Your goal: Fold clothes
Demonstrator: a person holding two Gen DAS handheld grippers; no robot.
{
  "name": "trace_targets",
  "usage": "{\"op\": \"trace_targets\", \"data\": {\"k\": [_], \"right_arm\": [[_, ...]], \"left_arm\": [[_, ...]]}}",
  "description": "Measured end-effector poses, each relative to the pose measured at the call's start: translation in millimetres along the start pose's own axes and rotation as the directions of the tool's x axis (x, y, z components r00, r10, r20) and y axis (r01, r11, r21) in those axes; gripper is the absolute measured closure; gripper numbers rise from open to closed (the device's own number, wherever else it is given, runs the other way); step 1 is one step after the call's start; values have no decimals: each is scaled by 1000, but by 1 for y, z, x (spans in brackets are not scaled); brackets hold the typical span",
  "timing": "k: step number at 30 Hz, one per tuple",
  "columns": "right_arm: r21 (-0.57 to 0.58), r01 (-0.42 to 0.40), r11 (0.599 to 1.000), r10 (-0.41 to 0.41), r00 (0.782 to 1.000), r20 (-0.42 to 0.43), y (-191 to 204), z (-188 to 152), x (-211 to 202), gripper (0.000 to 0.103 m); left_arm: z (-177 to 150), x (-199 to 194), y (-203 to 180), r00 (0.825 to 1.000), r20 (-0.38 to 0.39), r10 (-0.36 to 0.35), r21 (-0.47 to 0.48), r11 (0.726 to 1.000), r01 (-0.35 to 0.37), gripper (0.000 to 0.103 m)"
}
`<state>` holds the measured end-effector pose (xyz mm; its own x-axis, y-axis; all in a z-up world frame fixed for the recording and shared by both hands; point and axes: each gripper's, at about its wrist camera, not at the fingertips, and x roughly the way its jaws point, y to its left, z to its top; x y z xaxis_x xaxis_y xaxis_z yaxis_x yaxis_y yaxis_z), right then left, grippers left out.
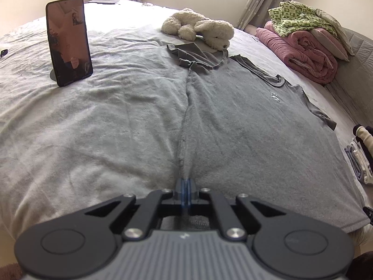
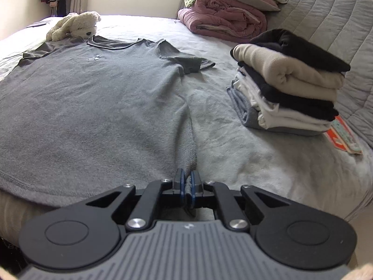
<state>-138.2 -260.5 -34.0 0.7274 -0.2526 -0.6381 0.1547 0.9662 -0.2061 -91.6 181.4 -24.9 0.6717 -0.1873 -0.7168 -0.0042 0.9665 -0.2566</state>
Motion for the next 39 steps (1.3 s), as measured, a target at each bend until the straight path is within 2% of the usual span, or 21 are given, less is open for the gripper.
{"op": "trace_targets", "data": {"k": [3, 7, 9, 12, 13, 14, 15, 16, 18, 22, 28, 30, 34, 37, 39], "right_arm": [[-26, 31, 999, -31, 999, -8, -3, 2, -5, 100], [-7, 8, 1000, -9, 996, -94, -5, -13, 18, 101], [-14, 7, 1000, -9, 996, -92, -4, -19, 22, 100], [-35, 14, 999, -16, 997, -72, -3, -15, 16, 97], [-46, 19, 999, -22, 998, -54, -2, -14, 13, 84], [-58, 25, 998, -27, 999, -33, -2, -12, 10, 75], [-69, 32, 997, -33, 999, -13, -2, -10, 7, 57], [-78, 33, 996, -33, 999, 8, -1, -7, 5, 53], [-82, 22, 996, -19, 999, 35, 1, 1, 3, 53], [-61, -59, 996, 63, 996, 56, 12, 21, 11, 53], [-27, -209, 978, 210, 975, 71, 31, 45, 45, 53], [-5, -246, 969, 245, 967, 64, 30, 51, 58, 53], [32, -185, 982, 186, 982, -28, 9, 49, 77, 53], [111, -224, 968, 228, 973, -26, -16, 50, 76, 53], [157, -235, 959, 236, 972, 16, -32, 56, 75, 53]], "left_arm": [[-1, 2, 1, 1000, -17, 15, 11, 1000, -15, 101], [-8, 20, 3, 996, -69, 49, 30, 998, -47, 100], [-11, 21, 2, 997, -62, 53, 50, 997, -50, 100], [-10, 15, -2, 998, -40, 48, 91, 995, -44, 91], [-10, 11, -4, 999, -21, 49, 108, 993, -46, 73], [-9, 7, -6, 999, 5, 52, 128, 990, -52, 51], [-7, 4, -8, 998, 36, 51, 142, 988, -56, 44], [-6, 0, -11, 996, 71, 47, 152, 987, -58, 42], [0, -1, -21, 993, 110, 31, 174, 983, -50, 41], [10, 13, -53, 993, 111, -25, 227, 974, 0, 35], [8, 55, -100, 991, 89, -101, 359, 931, 62, 30], [5, 70, -103, 995, 55, -85, 377, 924, 58, 30], [5, 76, -98, 999, -2, -50, 424, 904, 46, 30], [20, 75, -102, 999, -43, -2, 449, 893, 21, 30], [33, 79, -111, 999, -42, 31, 458, 889, -9, 31]]}}
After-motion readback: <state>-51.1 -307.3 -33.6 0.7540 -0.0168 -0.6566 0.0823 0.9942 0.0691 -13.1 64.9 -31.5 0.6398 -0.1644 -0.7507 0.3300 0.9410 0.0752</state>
